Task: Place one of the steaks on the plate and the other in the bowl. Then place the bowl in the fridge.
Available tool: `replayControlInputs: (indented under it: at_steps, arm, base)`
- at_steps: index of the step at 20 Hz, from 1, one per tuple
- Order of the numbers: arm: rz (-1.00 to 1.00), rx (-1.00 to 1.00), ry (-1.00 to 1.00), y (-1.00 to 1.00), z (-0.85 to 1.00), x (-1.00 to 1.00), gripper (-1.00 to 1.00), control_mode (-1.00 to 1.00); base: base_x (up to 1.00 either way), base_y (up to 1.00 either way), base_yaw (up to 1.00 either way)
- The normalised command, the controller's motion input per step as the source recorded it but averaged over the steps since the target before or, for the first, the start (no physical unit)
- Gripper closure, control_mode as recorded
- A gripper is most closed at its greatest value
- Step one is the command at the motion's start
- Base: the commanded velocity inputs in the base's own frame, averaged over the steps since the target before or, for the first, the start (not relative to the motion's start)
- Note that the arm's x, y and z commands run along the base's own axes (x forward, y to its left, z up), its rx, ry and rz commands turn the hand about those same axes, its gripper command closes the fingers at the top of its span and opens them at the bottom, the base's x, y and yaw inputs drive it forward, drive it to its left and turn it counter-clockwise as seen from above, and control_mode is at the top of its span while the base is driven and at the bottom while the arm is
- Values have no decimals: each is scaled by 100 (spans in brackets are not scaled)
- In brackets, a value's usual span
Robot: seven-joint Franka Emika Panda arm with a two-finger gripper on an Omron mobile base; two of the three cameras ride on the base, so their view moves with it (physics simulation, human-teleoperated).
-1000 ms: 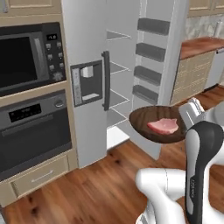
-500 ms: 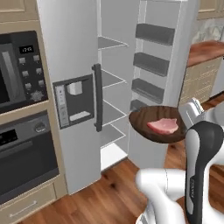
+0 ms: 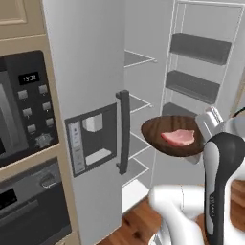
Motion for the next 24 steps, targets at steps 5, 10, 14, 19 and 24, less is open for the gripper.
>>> replayControlInputs:
  at_steps: [5,10,14,19,24]
  arm:
    - [0,0,0,0,0,0,100,100]
    - [0,0,0,0,0,0,100,100]
    - [0,0,0,0,0,0,100,100]
    - [0,0,0,0,0,0,100,100]
    - [0,0,0,0,0,0,100,100]
  base:
    - [100,-1,0]
    - [97,-20,0]
    - [90,-22,0]
    - [30,-5,0]
    - [-13,-41,-11]
